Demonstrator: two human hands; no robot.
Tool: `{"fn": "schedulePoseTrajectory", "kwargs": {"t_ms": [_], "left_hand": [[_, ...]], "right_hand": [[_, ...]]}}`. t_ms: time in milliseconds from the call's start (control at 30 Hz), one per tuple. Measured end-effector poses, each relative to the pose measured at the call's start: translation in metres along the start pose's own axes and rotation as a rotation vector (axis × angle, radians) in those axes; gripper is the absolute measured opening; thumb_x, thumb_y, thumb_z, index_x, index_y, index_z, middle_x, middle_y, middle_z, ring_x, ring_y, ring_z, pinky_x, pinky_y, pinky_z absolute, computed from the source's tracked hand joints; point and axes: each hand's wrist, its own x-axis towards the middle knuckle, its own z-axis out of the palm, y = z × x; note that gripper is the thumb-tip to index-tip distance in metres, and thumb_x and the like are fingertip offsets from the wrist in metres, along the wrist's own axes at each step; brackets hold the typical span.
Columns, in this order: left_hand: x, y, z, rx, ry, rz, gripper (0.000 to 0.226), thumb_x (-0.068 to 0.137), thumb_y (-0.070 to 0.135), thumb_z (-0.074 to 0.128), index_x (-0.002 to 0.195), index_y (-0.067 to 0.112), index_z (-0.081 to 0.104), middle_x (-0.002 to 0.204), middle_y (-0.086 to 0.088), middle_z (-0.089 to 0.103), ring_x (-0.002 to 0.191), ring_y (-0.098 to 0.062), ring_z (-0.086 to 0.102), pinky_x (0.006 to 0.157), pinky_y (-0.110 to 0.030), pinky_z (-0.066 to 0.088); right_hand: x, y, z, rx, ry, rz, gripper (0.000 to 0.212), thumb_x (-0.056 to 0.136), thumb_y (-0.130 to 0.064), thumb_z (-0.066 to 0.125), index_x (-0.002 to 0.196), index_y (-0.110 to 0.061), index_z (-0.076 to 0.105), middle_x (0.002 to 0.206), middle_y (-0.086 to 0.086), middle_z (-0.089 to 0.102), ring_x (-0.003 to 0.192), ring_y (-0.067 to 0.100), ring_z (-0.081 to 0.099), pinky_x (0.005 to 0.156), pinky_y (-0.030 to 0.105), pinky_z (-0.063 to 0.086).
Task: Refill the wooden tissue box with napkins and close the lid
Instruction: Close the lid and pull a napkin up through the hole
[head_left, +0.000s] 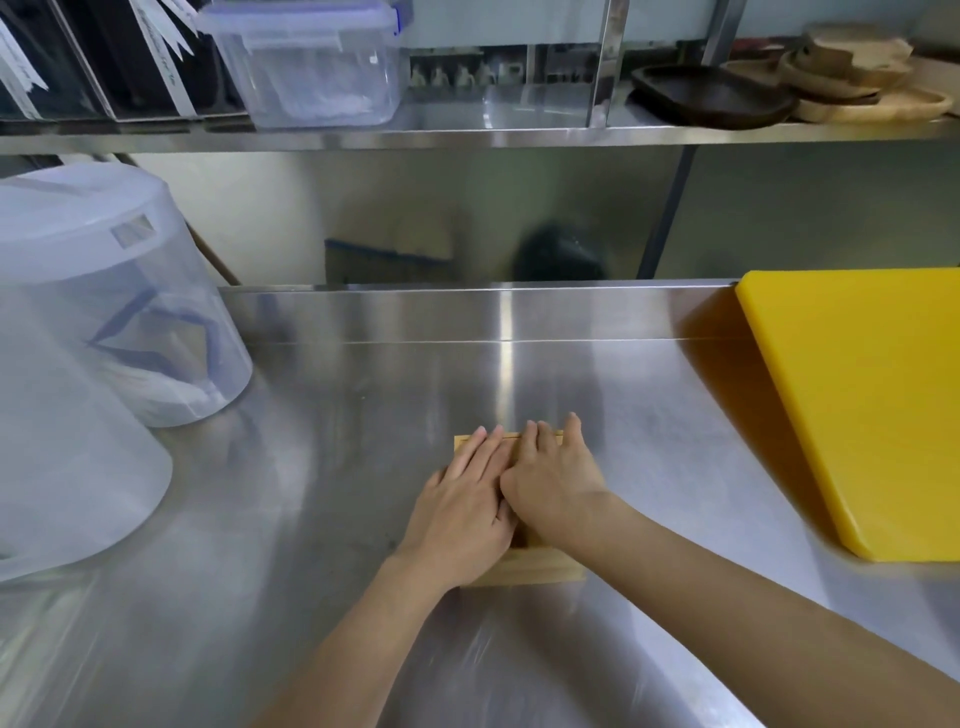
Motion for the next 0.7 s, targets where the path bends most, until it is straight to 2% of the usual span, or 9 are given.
{"fn": "schedulePoseTrajectory", "kwargs": {"t_ms": [167,200,267,333,400,467,533,600,700], "left_hand": [[0.001,0.001,0.001,-0.051,0.007,-0.011,0.054,0.099,0.029,0.029,0.149,0.025,0.009,0.158,0.015,0.007,0.142,0.0,-0.008,0.112,-0.028,0.016],[0.0,0.001,0.001,-0.056,0.009,-0.007,0.054,0.099,0.028,0.03,0.149,0.025,0.01,0.157,0.015,0.009,0.142,0.0,-0.007,0.112,-0.028,0.017],[0.001,0.0,0.002,-0.073,0.019,0.004,0.053,0.097,0.027,0.031,0.148,0.024,0.015,0.157,0.015,0.012,0.142,0.0,-0.005,0.112,-0.03,0.019],[0.001,-0.001,0.002,-0.097,0.023,0.003,0.053,0.095,0.026,0.033,0.146,0.024,0.02,0.156,0.013,0.016,0.142,-0.001,-0.003,0.114,-0.032,0.021],[0.002,-0.002,0.002,-0.103,0.017,-0.005,0.053,0.094,0.028,0.036,0.145,0.024,0.023,0.157,0.012,0.015,0.143,-0.003,-0.002,0.114,-0.035,0.022],[0.002,-0.003,0.002,-0.111,0.001,-0.006,0.049,0.094,0.029,0.037,0.142,0.026,0.029,0.157,0.011,0.013,0.143,-0.003,-0.003,0.113,-0.037,0.023],[0.003,-0.004,0.001,-0.136,-0.03,-0.001,0.038,0.095,0.029,0.039,0.132,0.027,0.041,0.158,0.011,0.011,0.143,-0.003,-0.004,0.112,-0.039,0.022],[0.003,-0.004,-0.002,-0.173,-0.068,-0.004,0.024,0.096,0.031,0.039,0.117,0.028,0.051,0.158,0.011,0.009,0.142,-0.002,-0.006,0.111,-0.039,0.017],[0.005,-0.003,-0.007,-0.18,-0.132,-0.015,0.015,0.097,0.033,0.04,0.089,0.029,0.052,0.158,0.01,0.007,0.142,-0.004,-0.007,0.109,-0.039,0.011]], "right_hand": [[-0.004,0.007,0.001,0.126,0.245,-0.038,0.038,0.092,-0.013,0.05,0.128,-0.002,0.05,0.128,0.017,0.052,0.119,0.033,0.048,0.105,0.058,0.027],[-0.005,0.008,0.002,0.144,0.313,-0.077,0.032,0.086,-0.012,0.058,0.117,-0.003,0.059,0.12,0.015,0.057,0.11,0.032,0.054,0.102,0.059,0.032],[-0.004,0.013,0.004,0.169,0.437,-0.107,0.021,0.058,-0.013,0.082,0.077,-0.009,0.073,0.089,0.009,0.068,0.08,0.026,0.065,0.084,0.057,0.048],[-0.001,0.017,0.008,0.245,0.496,-0.121,0.023,0.041,-0.012,0.088,0.053,-0.015,0.068,0.07,0.003,0.065,0.063,0.022,0.063,0.069,0.047,0.055],[-0.001,0.022,0.01,0.328,0.493,-0.146,0.018,0.051,-0.011,0.083,0.052,-0.013,0.066,0.071,0.003,0.063,0.066,0.023,0.06,0.065,0.042,0.051],[-0.003,0.028,0.01,0.454,0.44,-0.175,0.005,0.07,-0.011,0.07,0.068,-0.007,0.068,0.092,0.009,0.063,0.087,0.029,0.057,0.079,0.041,0.041],[-0.005,0.035,0.013,0.536,0.39,-0.208,0.01,0.082,-0.013,0.059,0.081,-0.007,0.067,0.113,0.007,0.056,0.107,0.025,0.048,0.085,0.034,0.025],[-0.006,0.039,0.016,0.629,0.352,-0.239,0.01,0.085,-0.016,0.057,0.083,-0.009,0.064,0.117,0.002,0.052,0.11,0.018,0.046,0.082,0.026,0.017],[-0.008,0.04,0.018,0.728,0.331,-0.239,0.009,0.084,-0.016,0.059,0.083,-0.008,0.064,0.112,0.002,0.054,0.103,0.014,0.049,0.084,0.026,0.024]]}}
